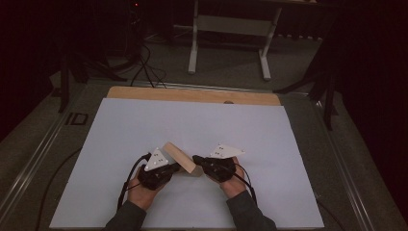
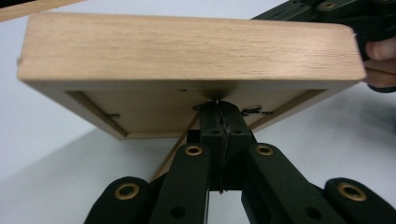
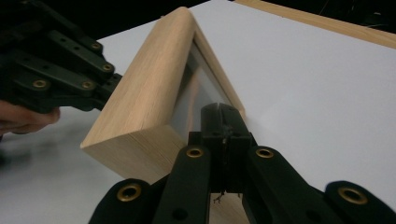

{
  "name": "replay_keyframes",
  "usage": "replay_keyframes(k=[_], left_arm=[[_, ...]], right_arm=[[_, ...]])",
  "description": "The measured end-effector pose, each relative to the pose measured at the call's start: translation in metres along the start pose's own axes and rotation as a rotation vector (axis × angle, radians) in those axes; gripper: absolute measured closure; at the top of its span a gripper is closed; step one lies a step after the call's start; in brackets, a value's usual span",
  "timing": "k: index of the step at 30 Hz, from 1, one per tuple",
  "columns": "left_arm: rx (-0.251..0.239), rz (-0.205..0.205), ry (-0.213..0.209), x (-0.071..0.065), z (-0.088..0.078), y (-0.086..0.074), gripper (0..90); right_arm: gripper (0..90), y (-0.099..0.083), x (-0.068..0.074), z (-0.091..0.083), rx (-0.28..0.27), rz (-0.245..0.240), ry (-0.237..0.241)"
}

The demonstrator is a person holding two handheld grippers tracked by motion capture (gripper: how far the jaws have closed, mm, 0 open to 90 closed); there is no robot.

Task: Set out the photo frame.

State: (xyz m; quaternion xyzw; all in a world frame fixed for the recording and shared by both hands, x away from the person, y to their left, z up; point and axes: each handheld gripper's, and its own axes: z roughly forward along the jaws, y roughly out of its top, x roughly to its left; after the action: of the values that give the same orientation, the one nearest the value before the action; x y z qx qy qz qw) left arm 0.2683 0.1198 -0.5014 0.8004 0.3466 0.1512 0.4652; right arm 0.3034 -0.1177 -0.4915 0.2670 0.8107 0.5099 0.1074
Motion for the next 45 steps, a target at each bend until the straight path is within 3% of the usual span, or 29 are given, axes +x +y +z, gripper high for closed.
replay_keyframes(k=[24,36,45], left_arm=[[-0.012,-0.016,-0.007,0.004,0.005,0.001,89.6],[-0.011,-0.011,-0.001,0.005,0.007,0.002,89.6],[-0.014,-0.022,0.021,0.01,0.007,0.002,89.6]], right_arm=[[89.8,-0.001,0.007,-0.001,0.01,-0.017,0.01],[89.8,-0.013,-0.005,0.0,0.121,-0.029,-0.04],[89.8,-0.012,0.008,0.004,0.136,-0.071,0.005]])
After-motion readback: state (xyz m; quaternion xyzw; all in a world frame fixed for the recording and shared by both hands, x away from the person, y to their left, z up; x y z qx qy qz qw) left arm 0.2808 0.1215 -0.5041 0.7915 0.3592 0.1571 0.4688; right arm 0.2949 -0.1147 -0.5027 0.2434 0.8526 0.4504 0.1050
